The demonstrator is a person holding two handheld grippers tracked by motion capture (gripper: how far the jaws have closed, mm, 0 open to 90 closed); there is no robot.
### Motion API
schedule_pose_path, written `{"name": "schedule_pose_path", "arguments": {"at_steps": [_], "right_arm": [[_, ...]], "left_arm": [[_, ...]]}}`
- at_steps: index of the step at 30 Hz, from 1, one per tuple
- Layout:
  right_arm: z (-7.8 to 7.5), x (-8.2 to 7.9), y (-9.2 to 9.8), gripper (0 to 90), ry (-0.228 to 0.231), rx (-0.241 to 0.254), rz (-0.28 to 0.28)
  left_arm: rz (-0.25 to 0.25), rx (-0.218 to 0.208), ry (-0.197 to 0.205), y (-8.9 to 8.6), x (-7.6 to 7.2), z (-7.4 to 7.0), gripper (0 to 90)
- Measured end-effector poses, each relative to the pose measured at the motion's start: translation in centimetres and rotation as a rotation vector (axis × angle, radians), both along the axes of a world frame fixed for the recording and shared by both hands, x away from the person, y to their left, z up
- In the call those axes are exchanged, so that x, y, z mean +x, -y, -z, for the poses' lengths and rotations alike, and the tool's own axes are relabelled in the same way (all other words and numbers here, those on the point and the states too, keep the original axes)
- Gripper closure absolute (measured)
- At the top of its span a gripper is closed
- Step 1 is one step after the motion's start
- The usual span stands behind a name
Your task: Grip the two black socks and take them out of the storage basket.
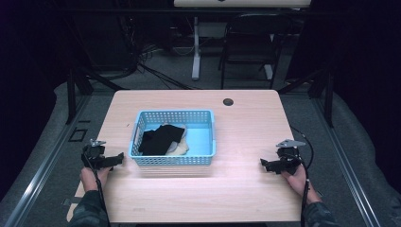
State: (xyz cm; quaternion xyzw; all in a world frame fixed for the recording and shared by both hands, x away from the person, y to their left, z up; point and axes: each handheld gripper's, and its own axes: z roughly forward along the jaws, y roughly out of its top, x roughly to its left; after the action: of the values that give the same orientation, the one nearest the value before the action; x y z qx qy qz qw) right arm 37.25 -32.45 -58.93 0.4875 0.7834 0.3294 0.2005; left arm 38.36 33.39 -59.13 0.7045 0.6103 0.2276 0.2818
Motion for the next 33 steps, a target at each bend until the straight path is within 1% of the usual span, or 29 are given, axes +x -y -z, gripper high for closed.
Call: {"name": "schedule_pose_path", "arguments": {"at_steps": [5,9,10,11,12,13,15,16,17,18,22,23,24,27,31,33], "right_arm": [[0.0,0.0,0.0,0.0,0.0,0.0,0.0],[0.0,0.0,0.0,0.0,-0.004,-0.006,-0.004],[0.0,0.0,0.0,0.0,0.0,0.0,0.0],[0.0,0.0,0.0,0.0,0.0,0.0,0.0],[0.0,0.0,0.0,0.0,0.0,0.0,0.0],[0.0,0.0,0.0,0.0,0.0,0.0,0.0],[0.0,0.0,0.0,0.0,-0.001,-0.001,0.0],[0.0,0.0,0.0,0.0,0.0,0.0,0.0],[0.0,0.0,0.0,0.0,-0.005,-0.005,-0.005],[-0.1,0.0,0.1,0.0,-0.007,-0.007,-0.007],[-0.1,0.0,0.1,0.0,-0.007,-0.008,-0.007],[-0.1,0.0,0.1,0.0,-0.006,-0.007,-0.007],[-0.1,0.0,0.1,0.0,-0.006,-0.007,-0.007],[0.0,-0.1,0.0,0.0,-0.005,-0.001,0.001],[0.0,-0.1,0.0,0.0,-0.004,-0.001,0.001],[0.0,-0.1,0.0,0.0,-0.004,-0.001,0.001]], "left_arm": [[-0.004,0.0,-0.002,0.0,0.0,0.0,0.2],[-0.011,-0.014,-0.007,-0.1,0.0,-0.3,0.8],[-0.009,-0.019,0.015,-0.2,-0.1,-0.9,0.8],[-0.009,-0.019,0.015,-0.2,-0.1,-0.9,0.8],[-0.006,-0.029,0.021,-0.2,-0.1,-1.8,0.5],[-0.006,-0.029,0.021,-0.2,-0.1,-1.8,0.3],[-0.011,-0.06,0.049,-0.3,-0.3,-2.8,0.3],[-0.01,-0.071,0.057,-0.3,-0.3,-3.2,0.3],[-0.011,-0.078,0.08,-0.2,-0.5,-3.8,0.3],[-0.004,-0.089,0.091,-0.2,-0.6,-4.6,0.3],[0.007,-0.106,0.128,0.0,-0.7,-6.4,0.3],[0.007,-0.109,0.132,0.1,-0.7,-6.8,0.2],[0.007,-0.109,0.132,0.1,-0.7,-6.8,0.3],[0.036,-0.114,0.132,0.6,-0.7,-8.0,0.3],[0.062,-0.135,0.13,1.0,-0.6,-8.8,0.4],[0.073,-0.134,0.13,1.2,-0.6,-9.3,0.6]]}}
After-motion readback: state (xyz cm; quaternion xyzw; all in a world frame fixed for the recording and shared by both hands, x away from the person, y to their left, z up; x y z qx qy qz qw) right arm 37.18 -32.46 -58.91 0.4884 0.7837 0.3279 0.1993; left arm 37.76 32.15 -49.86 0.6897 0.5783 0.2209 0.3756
